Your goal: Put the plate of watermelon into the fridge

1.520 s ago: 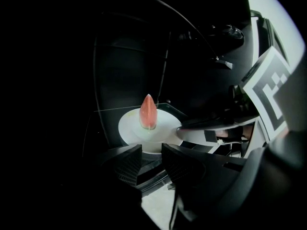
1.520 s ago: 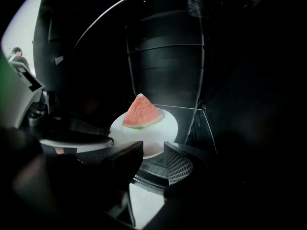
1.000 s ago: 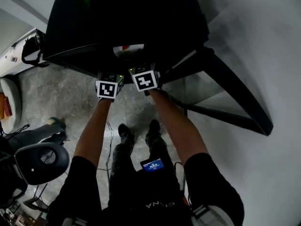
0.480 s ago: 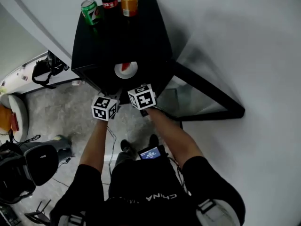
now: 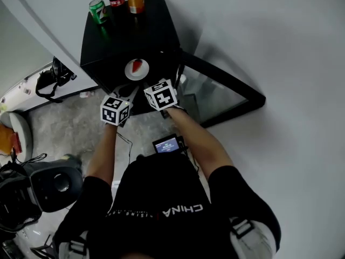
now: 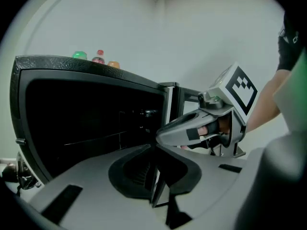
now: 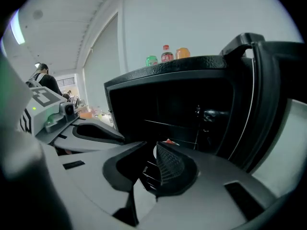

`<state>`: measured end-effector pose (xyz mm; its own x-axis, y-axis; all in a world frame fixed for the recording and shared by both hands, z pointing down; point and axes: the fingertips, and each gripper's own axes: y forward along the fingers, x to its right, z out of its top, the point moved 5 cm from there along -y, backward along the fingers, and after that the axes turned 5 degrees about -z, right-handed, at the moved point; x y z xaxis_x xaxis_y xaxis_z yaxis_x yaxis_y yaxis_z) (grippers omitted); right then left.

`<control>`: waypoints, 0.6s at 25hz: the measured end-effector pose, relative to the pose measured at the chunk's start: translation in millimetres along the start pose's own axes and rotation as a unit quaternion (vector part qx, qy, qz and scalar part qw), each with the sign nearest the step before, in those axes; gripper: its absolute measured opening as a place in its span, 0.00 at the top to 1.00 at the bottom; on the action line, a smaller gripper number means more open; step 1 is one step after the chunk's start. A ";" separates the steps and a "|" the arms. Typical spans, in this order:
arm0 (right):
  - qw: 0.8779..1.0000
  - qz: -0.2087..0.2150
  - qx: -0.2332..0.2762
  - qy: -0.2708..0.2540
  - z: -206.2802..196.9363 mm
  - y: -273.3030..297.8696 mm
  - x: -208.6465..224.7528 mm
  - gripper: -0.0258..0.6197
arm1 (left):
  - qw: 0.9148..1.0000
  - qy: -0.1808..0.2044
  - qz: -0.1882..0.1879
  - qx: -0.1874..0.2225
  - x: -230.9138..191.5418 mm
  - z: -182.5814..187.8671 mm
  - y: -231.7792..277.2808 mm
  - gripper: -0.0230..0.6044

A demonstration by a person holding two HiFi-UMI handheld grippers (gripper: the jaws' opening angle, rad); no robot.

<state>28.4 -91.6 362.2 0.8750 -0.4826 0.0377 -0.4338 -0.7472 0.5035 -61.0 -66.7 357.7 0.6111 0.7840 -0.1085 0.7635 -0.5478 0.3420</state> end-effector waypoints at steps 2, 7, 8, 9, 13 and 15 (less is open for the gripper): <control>1.000 -0.003 -0.001 -0.004 -1.9 -7.3 -1.0 0.88 | 1.000 -0.008 -0.004 -0.006 5.2 -2.7 -4.0 0.90; 1.000 0.015 0.007 0.010 -5.8 -10.9 -8.8 0.91 | 0.999 -0.030 0.018 0.000 -2.4 -9.4 -13.6 0.90; 1.000 0.019 0.007 0.011 -8.5 -12.2 -10.4 0.92 | 0.999 -0.032 0.023 -0.001 -2.5 -11.3 -16.1 0.90; 1.000 0.022 0.006 0.010 -11.8 -15.3 -12.3 0.92 | 0.999 -0.035 0.028 0.000 -0.4 -12.8 -19.1 0.90; 0.999 0.045 0.005 -0.006 -29.4 -37.0 -16.2 0.92 | 0.998 -0.048 0.044 -0.003 22.2 -19.3 -24.1 0.90; 0.999 0.052 0.001 -0.015 -36.5 -44.7 -11.6 0.92 | 0.998 -0.045 0.047 -0.020 35.6 -24.3 -17.5 0.90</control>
<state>45.5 -35.9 370.7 0.8185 -0.5709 0.0644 -0.5224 -0.6929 0.4970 -57.7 -22.1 370.5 0.6977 0.6990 -0.1569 0.6939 -0.6048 0.3909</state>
